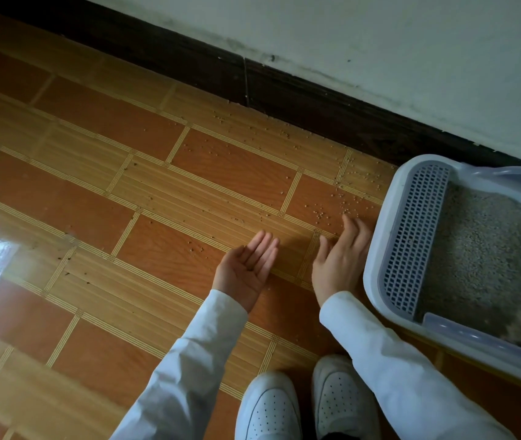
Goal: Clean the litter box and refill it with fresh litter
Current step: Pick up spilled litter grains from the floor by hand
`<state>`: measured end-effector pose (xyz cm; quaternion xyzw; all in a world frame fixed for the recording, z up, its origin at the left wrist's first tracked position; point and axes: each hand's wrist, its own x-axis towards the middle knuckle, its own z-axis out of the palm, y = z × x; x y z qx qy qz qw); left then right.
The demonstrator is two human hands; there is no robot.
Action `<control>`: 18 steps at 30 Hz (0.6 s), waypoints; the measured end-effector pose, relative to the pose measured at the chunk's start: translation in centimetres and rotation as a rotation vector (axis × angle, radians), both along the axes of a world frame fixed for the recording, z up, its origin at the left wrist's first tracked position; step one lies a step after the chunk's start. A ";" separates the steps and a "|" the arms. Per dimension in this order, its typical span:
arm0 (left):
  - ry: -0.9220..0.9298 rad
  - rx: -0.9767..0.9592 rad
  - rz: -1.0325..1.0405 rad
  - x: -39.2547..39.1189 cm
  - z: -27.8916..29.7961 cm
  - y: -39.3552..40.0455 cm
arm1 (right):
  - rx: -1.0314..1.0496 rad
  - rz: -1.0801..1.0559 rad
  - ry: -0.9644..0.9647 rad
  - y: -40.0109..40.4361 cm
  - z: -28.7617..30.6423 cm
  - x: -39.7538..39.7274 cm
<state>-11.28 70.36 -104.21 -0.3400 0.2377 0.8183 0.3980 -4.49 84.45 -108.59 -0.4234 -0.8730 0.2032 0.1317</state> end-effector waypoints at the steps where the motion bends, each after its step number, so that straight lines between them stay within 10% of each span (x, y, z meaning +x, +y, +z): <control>1: 0.004 0.000 -0.003 -0.1 0.1 0.1 | -0.017 -0.026 0.024 -0.1 -0.1 0.2; 18: 0.000 0.031 -0.021 0.1 0.8 1.2 | -0.264 0.208 0.095 -0.9 -0.7 1.1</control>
